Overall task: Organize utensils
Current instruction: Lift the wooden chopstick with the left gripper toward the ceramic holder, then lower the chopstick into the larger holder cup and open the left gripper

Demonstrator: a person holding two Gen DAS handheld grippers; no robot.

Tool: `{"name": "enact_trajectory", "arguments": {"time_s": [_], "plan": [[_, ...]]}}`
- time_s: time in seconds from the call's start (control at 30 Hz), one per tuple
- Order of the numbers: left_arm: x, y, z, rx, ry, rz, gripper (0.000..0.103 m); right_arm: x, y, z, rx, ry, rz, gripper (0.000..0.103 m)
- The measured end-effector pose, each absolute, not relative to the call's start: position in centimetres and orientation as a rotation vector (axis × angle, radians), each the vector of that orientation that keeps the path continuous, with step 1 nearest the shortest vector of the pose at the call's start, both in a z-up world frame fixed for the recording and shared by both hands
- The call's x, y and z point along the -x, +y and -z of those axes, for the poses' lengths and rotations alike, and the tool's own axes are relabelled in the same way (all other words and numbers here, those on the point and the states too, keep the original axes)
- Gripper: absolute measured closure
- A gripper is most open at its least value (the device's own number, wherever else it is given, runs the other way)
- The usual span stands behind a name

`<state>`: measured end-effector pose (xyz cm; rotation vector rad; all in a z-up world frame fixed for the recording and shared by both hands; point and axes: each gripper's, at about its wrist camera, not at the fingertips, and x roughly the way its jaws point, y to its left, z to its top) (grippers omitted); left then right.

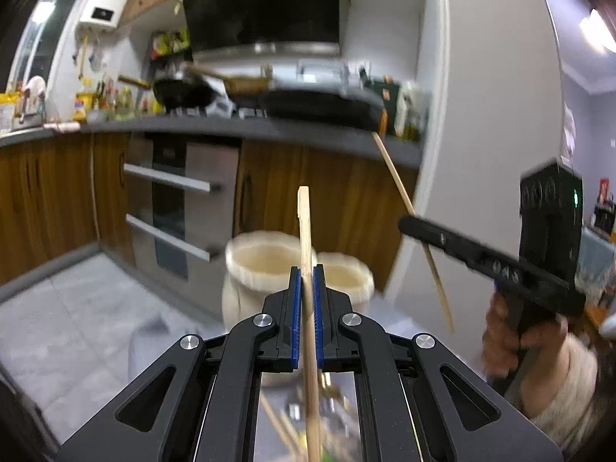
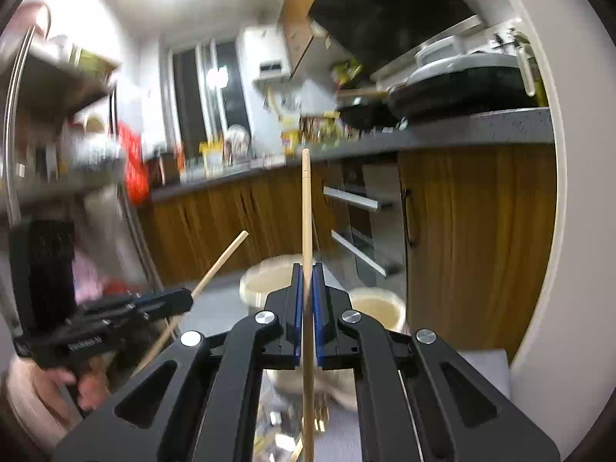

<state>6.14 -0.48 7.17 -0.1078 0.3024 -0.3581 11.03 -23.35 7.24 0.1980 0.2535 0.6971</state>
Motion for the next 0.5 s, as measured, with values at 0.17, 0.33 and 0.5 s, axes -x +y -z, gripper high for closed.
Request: {"name": "enact_trajectory", "arguments": {"time_s": [0.17, 0.33, 0.5], "plan": [[-11.0, -0.2, -10.2, 0.197, 0.183, 0.332, 0.096, -14.6, -23.4, -7.8, -0.313, 0.192, -0.656, 0.098], [-15.2, -1.2, -10.9, 0.184, 0.097, 0.254, 0.096, -17.9, -22.4, -6.9, -0.321, 0.182, -0.587, 0.098], [-17.8, -2.6, -9.9, 0.106, 0.081, 0.166, 0.096, -18.9, -21.6, -5.6, -0.285, 0.201, -0.551, 0.098]]}}
